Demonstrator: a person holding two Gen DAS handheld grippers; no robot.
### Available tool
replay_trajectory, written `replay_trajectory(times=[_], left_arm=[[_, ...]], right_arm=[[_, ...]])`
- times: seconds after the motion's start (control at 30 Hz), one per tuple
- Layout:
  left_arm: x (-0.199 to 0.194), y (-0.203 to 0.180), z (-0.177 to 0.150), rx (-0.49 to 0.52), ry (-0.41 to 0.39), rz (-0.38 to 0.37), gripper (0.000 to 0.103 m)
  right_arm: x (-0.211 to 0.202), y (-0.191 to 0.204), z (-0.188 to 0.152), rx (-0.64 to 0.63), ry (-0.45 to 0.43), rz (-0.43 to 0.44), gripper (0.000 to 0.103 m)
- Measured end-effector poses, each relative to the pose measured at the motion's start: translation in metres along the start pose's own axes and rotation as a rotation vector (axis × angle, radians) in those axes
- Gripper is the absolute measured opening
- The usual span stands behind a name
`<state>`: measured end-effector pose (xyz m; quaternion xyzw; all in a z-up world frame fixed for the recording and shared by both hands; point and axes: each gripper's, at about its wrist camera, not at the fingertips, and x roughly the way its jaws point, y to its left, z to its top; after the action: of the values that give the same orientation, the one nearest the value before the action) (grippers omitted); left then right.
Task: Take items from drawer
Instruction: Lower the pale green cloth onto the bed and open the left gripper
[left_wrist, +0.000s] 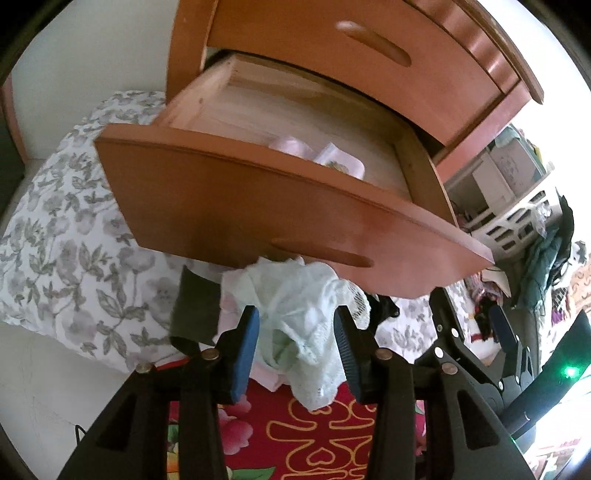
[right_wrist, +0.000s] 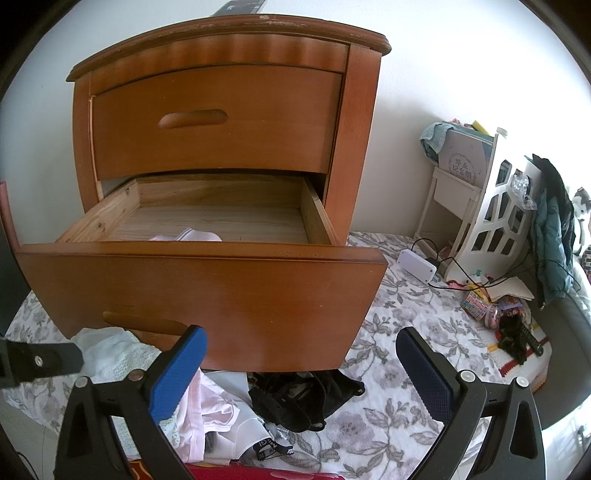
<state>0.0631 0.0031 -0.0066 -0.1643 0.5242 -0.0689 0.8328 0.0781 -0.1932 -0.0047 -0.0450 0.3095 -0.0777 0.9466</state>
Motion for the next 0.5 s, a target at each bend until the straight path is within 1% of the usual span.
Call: replay_trajectory(times=[0.03, 0.1, 0.13, 0.2, 0.3, 0.5], left_arm=[[-0.002, 0.001, 0.000, 0.000, -0.002, -0.001, 0.047], [-0.004, 0.003, 0.001, -0.008, -0.013, -0.008, 0.058], [-0.005, 0.003, 0.001, -0.010, -0.018, -0.009, 0.061], [-0.006, 0.003, 0.002, -0.017, -0.039, 0.000, 0.070], [-0.010, 0.007, 0.005, -0.027, -0.072, 0.024, 0.076], [-0.015, 0.016, 0.008, -0.045, -0.107, 0.049, 0.080]], right_arm=[[0.000, 0.000, 0.000, 0.000, 0.000, 0.000, 0.103], [0.000, 0.000, 0.000, -0.002, 0.000, -0.001, 0.103], [0.000, 0.000, 0.000, -0.002, 0.000, -0.001, 0.103], [0.000, 0.000, 0.000, 0.000, -0.001, 0.000, 0.103], [0.000, 0.000, 0.000, 0.000, 0.002, 0.001, 0.103], [0.000, 0.000, 0.000, 0.000, 0.001, 0.000, 0.103]])
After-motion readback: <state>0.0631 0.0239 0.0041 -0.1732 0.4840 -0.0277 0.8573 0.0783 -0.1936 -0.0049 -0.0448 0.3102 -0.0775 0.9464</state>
